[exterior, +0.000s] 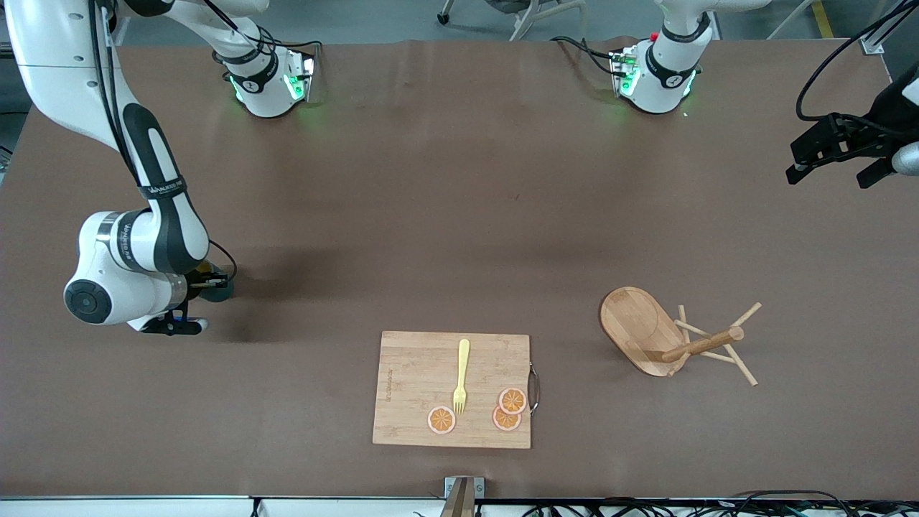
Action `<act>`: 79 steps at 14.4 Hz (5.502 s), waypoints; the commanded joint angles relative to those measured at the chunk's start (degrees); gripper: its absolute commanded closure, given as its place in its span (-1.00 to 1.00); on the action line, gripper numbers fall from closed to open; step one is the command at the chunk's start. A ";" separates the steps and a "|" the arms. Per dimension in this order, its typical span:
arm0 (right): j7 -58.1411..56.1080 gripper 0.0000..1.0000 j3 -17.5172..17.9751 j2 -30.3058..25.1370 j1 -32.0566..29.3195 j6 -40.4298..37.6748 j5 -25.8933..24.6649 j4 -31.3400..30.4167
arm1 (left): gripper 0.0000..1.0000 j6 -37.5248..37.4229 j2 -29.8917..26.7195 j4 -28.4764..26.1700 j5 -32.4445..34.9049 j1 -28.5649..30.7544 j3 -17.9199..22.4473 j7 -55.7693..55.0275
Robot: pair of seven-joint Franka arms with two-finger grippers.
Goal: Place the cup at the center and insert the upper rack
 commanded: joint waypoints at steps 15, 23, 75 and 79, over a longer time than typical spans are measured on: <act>32.38 0.99 0.05 4.34 30.99 -3.26 15.78 15.92 | -1.00 0.38 0.70 -0.55 0.14 -1.20 -2.46 -0.69; 49.90 0.99 0.75 10.32 45.94 3.41 16.48 24.28 | -1.00 0.46 1.85 -1.52 0.14 -1.55 -11.77 -14.12; -0.46 -1.00 2.45 -19.20 -5.22 -21.56 -2.32 28.25 | -1.00 16.81 21.17 1.46 15.67 -37.66 -19.25 -81.26; -0.55 -1.00 -3.46 -20.95 0.61 -19.01 -1.62 25.53 | -1.00 16.90 27.76 2.78 23.32 -44.08 -18.99 -90.93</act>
